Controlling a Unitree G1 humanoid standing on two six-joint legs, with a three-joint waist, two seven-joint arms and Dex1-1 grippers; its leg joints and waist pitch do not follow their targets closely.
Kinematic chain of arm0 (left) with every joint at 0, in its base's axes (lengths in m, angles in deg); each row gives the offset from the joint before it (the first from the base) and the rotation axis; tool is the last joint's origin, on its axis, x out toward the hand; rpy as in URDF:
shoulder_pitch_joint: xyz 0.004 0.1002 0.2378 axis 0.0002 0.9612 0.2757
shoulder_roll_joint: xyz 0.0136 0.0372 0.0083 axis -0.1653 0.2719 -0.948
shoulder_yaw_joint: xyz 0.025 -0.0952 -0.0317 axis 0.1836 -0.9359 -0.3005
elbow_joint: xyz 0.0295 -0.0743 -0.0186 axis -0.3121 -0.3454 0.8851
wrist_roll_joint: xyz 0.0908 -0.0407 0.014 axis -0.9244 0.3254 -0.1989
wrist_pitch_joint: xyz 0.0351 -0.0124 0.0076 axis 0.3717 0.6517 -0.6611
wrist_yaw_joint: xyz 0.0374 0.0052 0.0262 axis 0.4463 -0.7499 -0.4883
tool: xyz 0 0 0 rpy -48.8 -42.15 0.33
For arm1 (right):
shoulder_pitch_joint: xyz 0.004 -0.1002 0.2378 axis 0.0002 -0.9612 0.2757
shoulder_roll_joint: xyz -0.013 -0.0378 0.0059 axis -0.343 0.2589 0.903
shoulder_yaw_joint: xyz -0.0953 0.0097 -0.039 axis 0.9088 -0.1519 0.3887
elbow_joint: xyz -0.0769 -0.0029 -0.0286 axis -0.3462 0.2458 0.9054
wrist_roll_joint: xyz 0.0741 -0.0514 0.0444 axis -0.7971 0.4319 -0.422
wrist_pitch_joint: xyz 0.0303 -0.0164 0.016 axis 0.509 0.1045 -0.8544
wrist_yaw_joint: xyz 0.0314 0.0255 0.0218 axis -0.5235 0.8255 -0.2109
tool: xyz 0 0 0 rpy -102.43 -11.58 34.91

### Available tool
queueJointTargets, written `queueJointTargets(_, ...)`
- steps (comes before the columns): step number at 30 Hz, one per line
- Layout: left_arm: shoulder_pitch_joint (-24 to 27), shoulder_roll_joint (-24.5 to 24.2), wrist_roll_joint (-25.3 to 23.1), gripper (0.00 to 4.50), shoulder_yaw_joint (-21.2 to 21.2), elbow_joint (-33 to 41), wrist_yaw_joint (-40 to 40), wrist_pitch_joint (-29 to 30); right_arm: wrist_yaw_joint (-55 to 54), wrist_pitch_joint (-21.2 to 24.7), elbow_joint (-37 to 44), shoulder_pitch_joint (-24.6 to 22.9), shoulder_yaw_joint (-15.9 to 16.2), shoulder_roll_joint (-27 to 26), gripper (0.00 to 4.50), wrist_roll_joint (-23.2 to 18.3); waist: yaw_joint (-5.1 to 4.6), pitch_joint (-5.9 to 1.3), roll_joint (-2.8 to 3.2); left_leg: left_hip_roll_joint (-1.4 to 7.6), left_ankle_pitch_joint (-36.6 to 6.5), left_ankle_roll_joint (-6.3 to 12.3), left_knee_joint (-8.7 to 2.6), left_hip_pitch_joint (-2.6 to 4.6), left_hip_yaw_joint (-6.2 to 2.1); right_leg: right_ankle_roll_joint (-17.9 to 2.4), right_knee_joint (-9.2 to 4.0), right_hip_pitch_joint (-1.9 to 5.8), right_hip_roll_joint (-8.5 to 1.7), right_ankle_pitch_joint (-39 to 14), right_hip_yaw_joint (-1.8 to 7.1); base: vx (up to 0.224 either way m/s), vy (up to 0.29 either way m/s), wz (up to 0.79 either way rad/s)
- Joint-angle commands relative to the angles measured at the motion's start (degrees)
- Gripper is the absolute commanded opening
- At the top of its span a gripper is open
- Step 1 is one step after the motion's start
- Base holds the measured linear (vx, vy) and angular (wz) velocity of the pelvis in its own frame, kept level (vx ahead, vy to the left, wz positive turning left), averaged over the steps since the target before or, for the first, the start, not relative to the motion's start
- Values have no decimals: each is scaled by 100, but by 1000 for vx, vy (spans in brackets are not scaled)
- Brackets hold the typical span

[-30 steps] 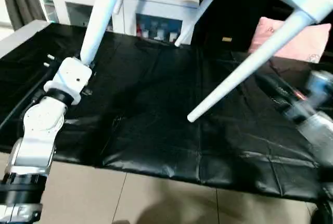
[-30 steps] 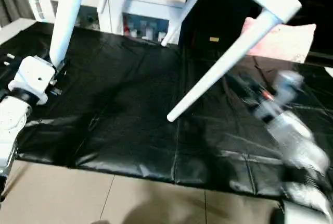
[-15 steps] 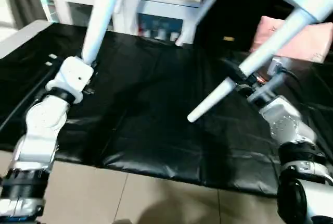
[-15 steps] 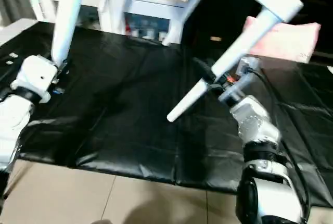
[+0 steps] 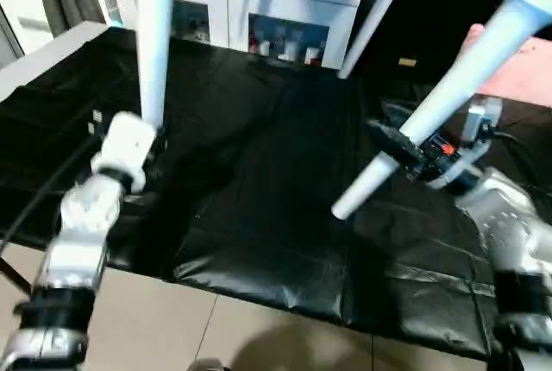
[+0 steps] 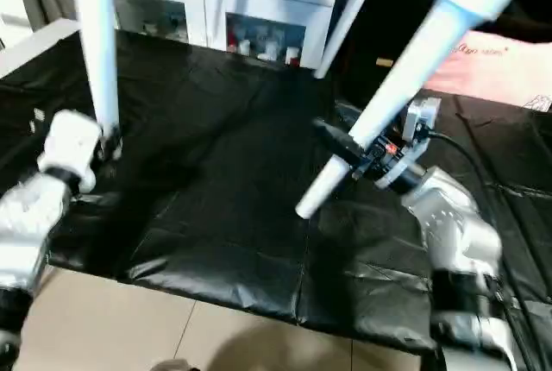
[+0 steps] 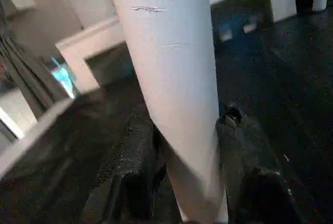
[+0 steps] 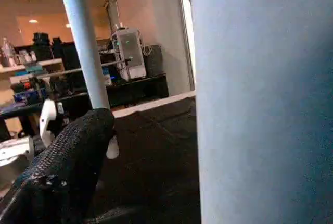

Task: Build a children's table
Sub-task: Flip table

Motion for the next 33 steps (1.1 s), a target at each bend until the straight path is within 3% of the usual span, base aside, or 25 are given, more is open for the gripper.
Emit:
queueJointTargets(1,289,-57,-511,145,535,-117,332,92,-157,56,337,-33,-28,68,450,17,-55,-359,110,480,-1297,-69,-474,98,-198,-664,-413,177,-604,-1017,486,0,0,0)
queueJointTargets(4,426,-74,-556,145,550,-106,324,87,-239,94,498,-120,30,68,450,65,-61,-329,112,491,-1683,-186,-503,138,-209,-520,-490,146,-600,-1534,485,0,0,0)
queueJointTargets(7,529,-86,-531,145,547,-166,301,116,-461,147,707,-239,141,23,450,149,-65,-323,102,493,-1924,-285,-526,154,-228,-433,-518,137,-607,-1693,485,0,0,0)
queueJointTargets(8,553,-79,-493,145,547,-222,313,123,-569,150,754,-270,177,5,450,216,-81,-315,46,492,-1998,-303,-534,157,-225,-396,-536,130,-600,-1765,487,0,0,0)
queueJointTargets(10,568,-73,-464,145,548,-259,322,128,-636,149,779,-289,200,-6,450,263,-68,-317,72,482,-2058,-342,-535,169,-230,-356,-546,119,-610,-1865,487,0,0,0)
queueJointTargets(12,547,-68,-462,145,639,-585,414,71,-953,181,847,-359,310,-59,450,463,-92,-314,15,487,-2072,-364,-545,158,-236,-303,-557,122,-611,-1877,490,0,0,0)
queueJointTargets(13,538,-67,-468,145,648,-631,417,59,-1016,201,868,-378,324,-75,450,487,-80,-304,46,484,-2120,-377,-551,176,-242,-262,-568,108,-613,-1960,490,0,0,0)
queueJointTargets(14,472,-64,-483,145,650,-831,405,0,-1157,223,919,-435,355,-110,450,560,-103,-295,12,484,-2198,-400,-560,181,-243,-213,-590,103,-607,-2065,490,0,0,0)
queueJointTargets(17,372,-68,-476,145,616,-1044,386,-36,-1332,212,973,-528,375,-140,450,643,-128,-261,26,486,-2689,-476,-573,256,-278,-110,-669,90,-633,-2666,459,0,0,0)
queueJointTargets(18,314,-84,-458,145,596,-1135,378,-46,-1459,198,997,-613,409,-131,450,750,-144,-245,3,482,-2763,-472,-578,260,-280,-77,-702,92,-631,-2791,450,0,0,0)
queueJointTargets(19,260,-101,-443,145,554,-1217,309,-62,-1569,239,981,-720,443,-114,450,845,-142,-222,23,462,-2967,-486,-566,333,-279,-12,-770,56,-635,-3102,430,0,0,0)
queueJointTargets(20,244,-97,-389,145,516,-1245,318,-61,-1599,297,968,-765,445,-110,450,838,-163,-211,33,464,-3103,-492,-574,354,-304,34,-804,76,-640,-3288,407,0,0,0)
queueJointTargets(23,329,-67,-45,145,281,-1178,426,-111,-1838,295,1041,-982,343,-271,450,755,-218,-237,50,493,-3181,-535,-617,313,-348,-61,-770,119,-646,-2992,407,0,0,0)
queueJointTargets(26,529,-36,412,215,-14,-1019,606,-222,-1992,220,1116,-1163,370,-392,450,833,-291,-240,39,488,-3186,-520,-612,273,-358,-127,-763,125,-680,-2980,427,0,0,0)
queueJointTargets(28,667,-63,612,223,-154,-962,722,-307,-2102,131,1156,-1273,353,-509,450,838,-347,-229,24,462,-3078,-463,-610,236,-351,-100,-766,128,-689,-3116,433,0,0,0)
queueJointTargets(30,842,-76,867,240,-297,-822,899,-370,-2225,-35,1183,-1376,327,-633,450,867,-347,-253,39,490,-2837,-440,-618,180,-359,-124,-733,155,-708,-2949,458,0,0,0)
queueJointTargets(32,1059,-108,1092,264,-467,-612,1000,-409,-2366,-222,1259,-1522,297,-790,450,879,-297,-326,53,508,-2251,-383,-614,134,-304,-361,-613,141,-678,-1968,512,0,0,0)
queueJointTargets(33,1102,-111,1136,268,-496,-574,1026,-417,-2388,-254,1281,-1559,294,-823,450,876,-297,-325,41,517,-2093,-362,-614,118,-284,-446,-584,133,-673,-1687,523,0,0,0)
